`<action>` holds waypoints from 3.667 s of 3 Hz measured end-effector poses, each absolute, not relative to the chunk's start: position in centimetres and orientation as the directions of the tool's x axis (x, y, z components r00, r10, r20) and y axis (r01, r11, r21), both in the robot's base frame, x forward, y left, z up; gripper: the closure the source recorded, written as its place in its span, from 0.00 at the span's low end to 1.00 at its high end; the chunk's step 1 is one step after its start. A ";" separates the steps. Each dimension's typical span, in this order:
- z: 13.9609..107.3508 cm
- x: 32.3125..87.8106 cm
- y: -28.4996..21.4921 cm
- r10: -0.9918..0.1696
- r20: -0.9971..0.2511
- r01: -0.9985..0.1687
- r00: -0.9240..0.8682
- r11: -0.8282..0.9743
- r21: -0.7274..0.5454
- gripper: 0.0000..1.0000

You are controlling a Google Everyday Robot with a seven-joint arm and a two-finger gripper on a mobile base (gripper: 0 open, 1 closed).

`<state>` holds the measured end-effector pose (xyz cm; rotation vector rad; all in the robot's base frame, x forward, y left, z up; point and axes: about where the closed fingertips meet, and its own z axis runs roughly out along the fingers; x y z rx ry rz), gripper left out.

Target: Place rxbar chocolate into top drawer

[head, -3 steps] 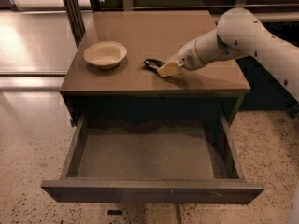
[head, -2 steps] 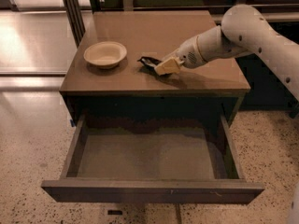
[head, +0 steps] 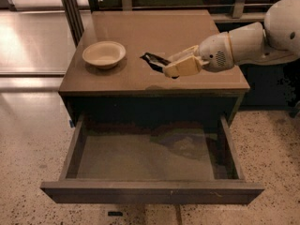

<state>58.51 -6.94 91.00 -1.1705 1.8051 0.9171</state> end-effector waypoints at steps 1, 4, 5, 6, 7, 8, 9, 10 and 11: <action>92.2 52.7 -8.2 -0.306 -0.904 -0.920 -0.299 0.345 0.188 1.00; 81.2 48.3 -15.7 -0.039 -0.844 -0.667 -0.534 0.633 0.393 1.00; 77.5 49.3 -18.0 0.055 -0.804 -0.578 -0.592 0.666 0.471 1.00; 74.8 51.1 -19.3 0.092 -0.764 -0.519 -0.638 0.682 0.515 1.00; 72.6 53.8 -19.9 0.061 -0.715 -0.490 -0.697 0.687 0.537 1.00; 69.8 57.3 -18.2 -0.037 -0.642 -0.500 -0.766 0.663 0.558 1.00; 68.6 59.0 -17.0 -0.090 -0.602 -0.507 -0.793 0.647 0.570 1.00; 68.2 59.2 -16.4 -0.103 -0.582 -0.505 -0.807 0.631 0.589 0.88; 68.3 59.2 -16.4 -0.100 -0.587 -0.507 -0.803 0.633 0.585 0.64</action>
Offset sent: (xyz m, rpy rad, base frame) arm -0.1351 -0.0707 -0.0448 0.1780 0.0880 -0.3630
